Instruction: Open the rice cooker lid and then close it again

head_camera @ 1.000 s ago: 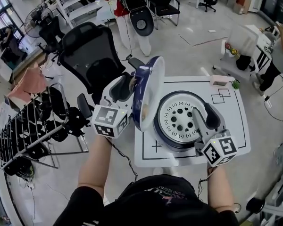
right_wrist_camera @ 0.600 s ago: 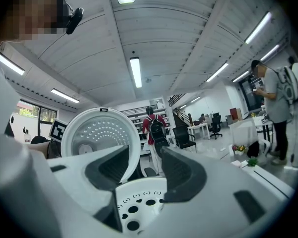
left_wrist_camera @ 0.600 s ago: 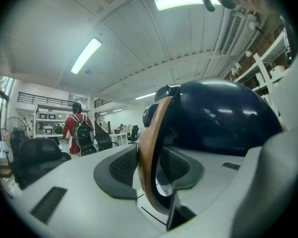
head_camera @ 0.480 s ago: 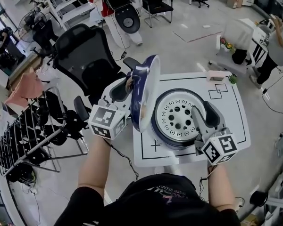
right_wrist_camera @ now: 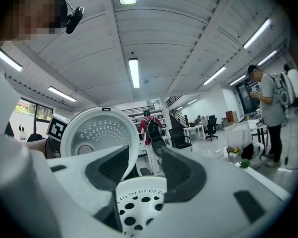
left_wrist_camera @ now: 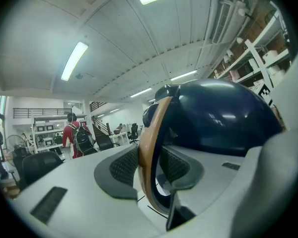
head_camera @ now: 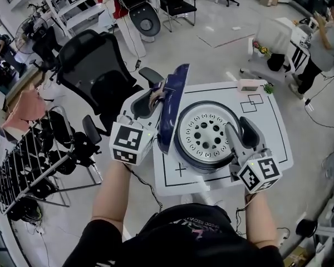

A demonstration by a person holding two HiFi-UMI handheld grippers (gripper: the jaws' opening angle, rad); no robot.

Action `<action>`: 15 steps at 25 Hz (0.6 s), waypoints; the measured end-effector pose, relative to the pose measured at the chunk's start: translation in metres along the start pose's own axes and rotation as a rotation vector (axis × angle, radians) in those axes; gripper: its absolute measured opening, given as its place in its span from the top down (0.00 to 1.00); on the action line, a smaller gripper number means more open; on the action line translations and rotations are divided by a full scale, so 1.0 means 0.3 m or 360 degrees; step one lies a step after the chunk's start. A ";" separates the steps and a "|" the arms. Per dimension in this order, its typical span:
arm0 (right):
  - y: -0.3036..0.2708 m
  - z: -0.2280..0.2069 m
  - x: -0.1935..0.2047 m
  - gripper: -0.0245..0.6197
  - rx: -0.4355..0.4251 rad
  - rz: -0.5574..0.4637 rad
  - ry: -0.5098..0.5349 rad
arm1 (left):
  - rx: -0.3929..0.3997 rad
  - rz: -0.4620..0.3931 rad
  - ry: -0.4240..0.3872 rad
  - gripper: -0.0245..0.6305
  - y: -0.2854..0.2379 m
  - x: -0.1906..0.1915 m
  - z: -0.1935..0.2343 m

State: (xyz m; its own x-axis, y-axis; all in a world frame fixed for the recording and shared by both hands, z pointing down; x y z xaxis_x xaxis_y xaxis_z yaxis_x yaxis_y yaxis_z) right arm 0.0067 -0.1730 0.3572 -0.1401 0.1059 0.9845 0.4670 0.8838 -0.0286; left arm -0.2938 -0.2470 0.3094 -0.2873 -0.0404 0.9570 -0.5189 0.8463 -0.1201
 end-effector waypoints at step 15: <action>0.111 -0.078 -0.002 0.66 0.0049 -0.0041 -0.0044 | 0.0044 0.0101 -0.0450 0.74 -0.074 -0.085 -0.243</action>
State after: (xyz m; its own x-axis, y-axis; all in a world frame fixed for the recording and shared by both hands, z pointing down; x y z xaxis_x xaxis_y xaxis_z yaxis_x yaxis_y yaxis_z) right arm 0.0428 -0.1542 0.3597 -0.1760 0.0951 0.9798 0.4357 0.9001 -0.0091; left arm -0.2164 -0.2260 0.3070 -0.5310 -0.1376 0.8361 -0.5133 0.8373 -0.1882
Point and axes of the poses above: the fingertips, and each gripper's own axes: y backward along the fingers, z to its left, x out of its underside, the point moved 9 cm from there along y, backward along the fingers
